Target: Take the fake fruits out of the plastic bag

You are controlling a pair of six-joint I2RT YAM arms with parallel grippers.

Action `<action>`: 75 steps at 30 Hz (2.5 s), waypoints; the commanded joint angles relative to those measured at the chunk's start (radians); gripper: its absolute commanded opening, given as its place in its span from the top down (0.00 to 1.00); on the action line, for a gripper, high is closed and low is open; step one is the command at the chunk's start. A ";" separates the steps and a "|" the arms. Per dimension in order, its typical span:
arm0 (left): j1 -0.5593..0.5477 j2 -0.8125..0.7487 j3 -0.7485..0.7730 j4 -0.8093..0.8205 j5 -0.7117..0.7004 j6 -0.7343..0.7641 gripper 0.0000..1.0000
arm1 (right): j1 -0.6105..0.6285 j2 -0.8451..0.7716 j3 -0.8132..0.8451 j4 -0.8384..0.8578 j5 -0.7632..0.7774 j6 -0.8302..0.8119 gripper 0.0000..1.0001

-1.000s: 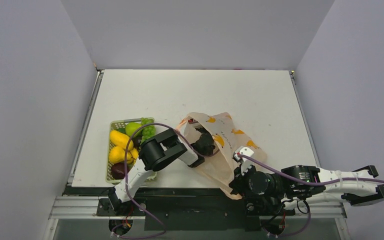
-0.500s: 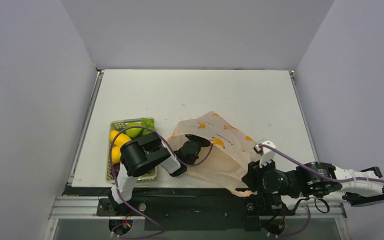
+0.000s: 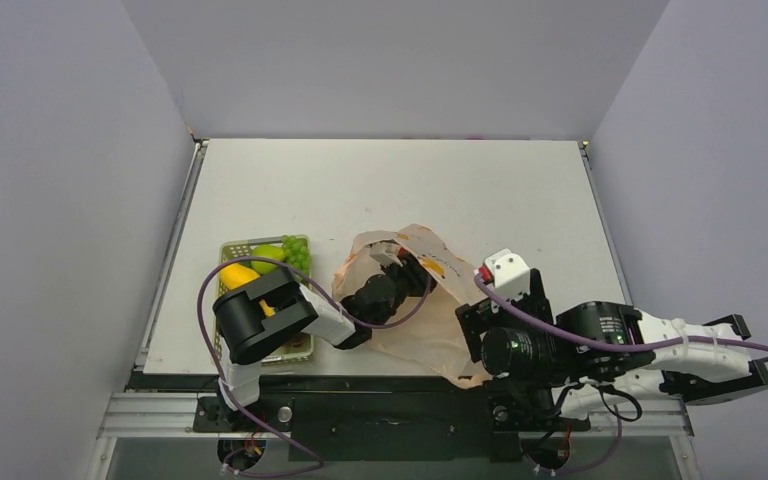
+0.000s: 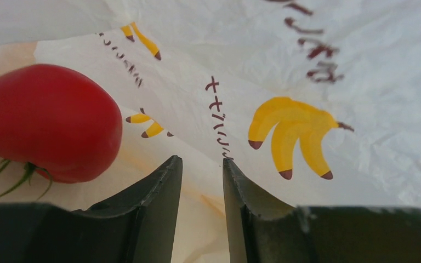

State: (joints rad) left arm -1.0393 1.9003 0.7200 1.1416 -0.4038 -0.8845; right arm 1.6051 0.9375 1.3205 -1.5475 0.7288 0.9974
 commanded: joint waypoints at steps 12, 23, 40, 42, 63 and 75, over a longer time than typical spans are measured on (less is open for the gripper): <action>-0.001 -0.004 0.001 -0.029 0.001 -0.081 0.65 | -0.315 0.162 0.069 0.368 -0.308 -0.755 0.15; 0.003 -0.088 -0.013 -0.191 -0.004 -0.075 0.54 | -0.366 0.283 -0.173 0.578 0.126 -0.755 0.40; -0.067 -0.171 -0.205 -0.071 -0.181 -0.031 0.38 | -0.150 -0.012 -0.359 0.795 -0.299 -0.720 1.00; -0.100 -0.132 -0.207 -0.031 -0.225 -0.008 0.34 | -0.152 -0.039 -0.403 0.809 -0.290 -0.680 1.00; -0.161 -0.038 -0.064 0.020 -0.547 0.183 0.25 | -0.201 -0.074 -0.451 0.792 -0.305 -0.651 1.00; -0.125 0.198 0.121 0.153 -0.511 0.271 0.12 | -0.202 -0.063 -0.443 0.801 -0.362 -0.662 1.00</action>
State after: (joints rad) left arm -1.1709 2.0209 0.7673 1.2011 -0.9318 -0.6624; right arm 1.4067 0.8787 0.8597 -0.7715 0.3897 0.3340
